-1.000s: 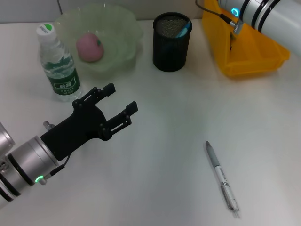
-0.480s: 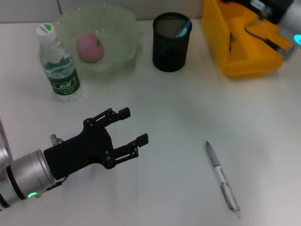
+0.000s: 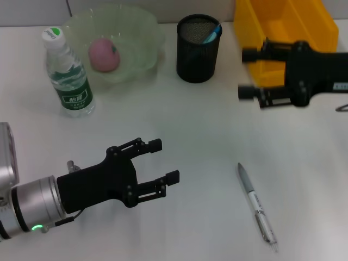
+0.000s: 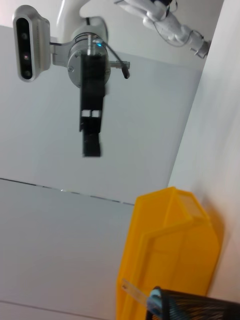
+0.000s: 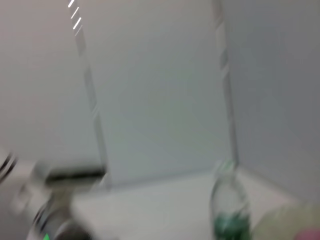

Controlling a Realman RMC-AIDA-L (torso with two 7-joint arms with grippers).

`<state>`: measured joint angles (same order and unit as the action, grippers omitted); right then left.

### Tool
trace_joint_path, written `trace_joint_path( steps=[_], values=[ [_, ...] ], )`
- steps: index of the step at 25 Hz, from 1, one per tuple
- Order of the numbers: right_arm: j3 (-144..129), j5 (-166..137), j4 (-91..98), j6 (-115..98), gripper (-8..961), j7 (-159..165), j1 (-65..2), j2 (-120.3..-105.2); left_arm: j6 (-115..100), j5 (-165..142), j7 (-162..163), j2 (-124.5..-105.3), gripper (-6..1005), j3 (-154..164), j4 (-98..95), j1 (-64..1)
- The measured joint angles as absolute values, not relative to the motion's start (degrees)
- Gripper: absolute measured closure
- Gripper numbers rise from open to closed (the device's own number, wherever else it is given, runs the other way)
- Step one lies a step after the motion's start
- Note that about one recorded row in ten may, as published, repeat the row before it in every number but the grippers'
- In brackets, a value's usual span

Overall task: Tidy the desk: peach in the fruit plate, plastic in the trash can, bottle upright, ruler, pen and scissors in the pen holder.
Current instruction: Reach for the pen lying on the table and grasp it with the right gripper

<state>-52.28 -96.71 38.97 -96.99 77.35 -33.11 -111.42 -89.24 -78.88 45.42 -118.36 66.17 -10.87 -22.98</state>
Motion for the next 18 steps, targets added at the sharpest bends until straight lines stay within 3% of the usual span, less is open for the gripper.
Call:
trace_joint_path(
  steps=[9, 18],
  values=[
    [-52.2, -116.1, 46.6, -104.1, 137, 79.3, -39.8, -111.05, -90.6, -80.3, 49.6, -118.22, 215, 66.3, -12.7, -22.7],
    [-62.3, -125.3, 51.7, -105.6, 137, 75.7, -45.5, -112.7, -89.7, -81.7, 49.5, -118.15, 215, 66.0, -13.4, -22.5]
  ],
)
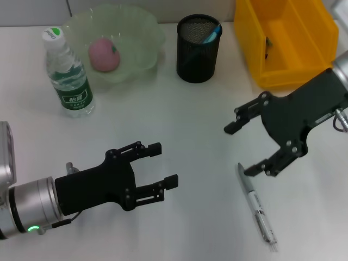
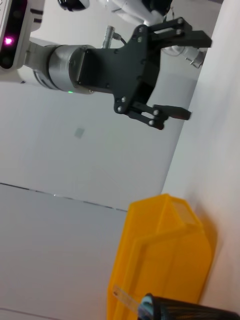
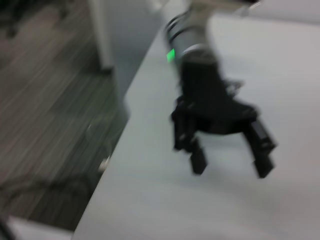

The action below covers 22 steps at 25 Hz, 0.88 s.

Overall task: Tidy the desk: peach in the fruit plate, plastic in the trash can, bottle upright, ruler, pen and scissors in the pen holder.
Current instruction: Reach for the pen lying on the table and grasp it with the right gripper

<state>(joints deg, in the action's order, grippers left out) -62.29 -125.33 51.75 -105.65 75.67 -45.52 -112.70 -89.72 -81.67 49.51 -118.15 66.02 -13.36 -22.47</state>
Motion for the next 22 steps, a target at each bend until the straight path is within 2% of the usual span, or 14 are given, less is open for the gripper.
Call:
trace_joint_path(
  steps=[4, 10, 12, 22],
  values=[
    [-66.2, -128.7, 54.9, -107.3, 138, 73.1, -46.5, -113.9, -90.1, -81.6, 49.0, -118.23, 215, 65.8, -13.5, -22.4],
    [-71.3, -136.3, 63.1, -110.0, 138, 67.0, -45.9, -117.85, -89.5, -81.4, 48.9, -118.48, 216, 65.7, -14.0, -22.3],
    [-73.0, -138.4, 64.7, -110.5, 138, 64.1, -45.5, -118.66, -88.9, -81.3, 48.9, -118.54, 216, 65.6, -14.0, -22.0],
    [-80.9, -142.6, 67.2, -111.7, 139, 56.3, -46.1, -119.1, -87.1, -81.4, 47.7, -118.59, 216, 64.8, -14.0, -20.9]
  ],
)
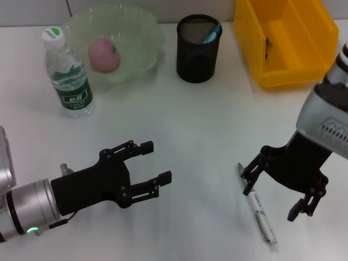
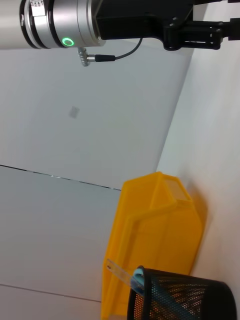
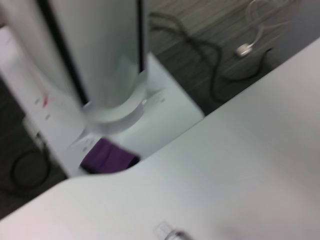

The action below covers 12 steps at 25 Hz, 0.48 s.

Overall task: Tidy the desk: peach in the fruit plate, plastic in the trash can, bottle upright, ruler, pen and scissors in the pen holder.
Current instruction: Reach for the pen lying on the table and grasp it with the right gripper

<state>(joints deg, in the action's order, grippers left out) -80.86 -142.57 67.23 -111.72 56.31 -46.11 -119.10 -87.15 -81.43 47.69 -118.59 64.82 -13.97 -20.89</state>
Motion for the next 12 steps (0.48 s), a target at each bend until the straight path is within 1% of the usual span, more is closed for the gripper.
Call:
trace_joint_path(
  steps=[12],
  values=[
    [-87.6, -146.3, 68.4, -108.9, 140, 51.0, -46.8, -119.4, -86.3, -81.6, 46.0, -118.6, 216, 65.0, -13.9, -21.7]
  ],
)
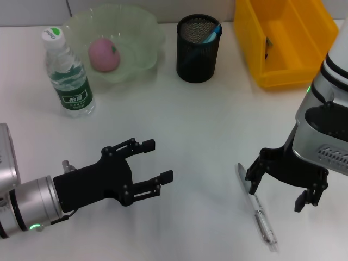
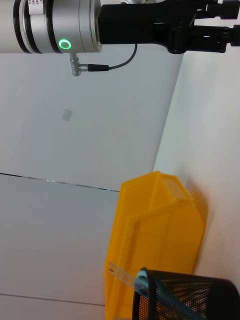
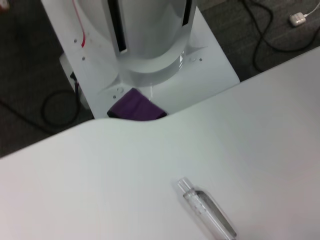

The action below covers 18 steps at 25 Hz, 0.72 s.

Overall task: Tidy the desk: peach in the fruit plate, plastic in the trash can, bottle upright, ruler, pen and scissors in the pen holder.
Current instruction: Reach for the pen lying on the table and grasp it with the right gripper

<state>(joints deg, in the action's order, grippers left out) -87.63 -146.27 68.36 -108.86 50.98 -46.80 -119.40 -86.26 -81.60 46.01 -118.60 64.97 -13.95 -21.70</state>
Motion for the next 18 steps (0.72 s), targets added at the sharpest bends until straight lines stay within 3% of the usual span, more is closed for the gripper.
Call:
trace_joint_path(
  steps=[18],
  values=[
    [-91.6, -145.0, 65.5, -102.1, 307, 44.3, -46.8, -119.53, -85.7, -81.2, 46.1, -118.5, 216, 64.7, -14.0, -22.1]
  ],
)
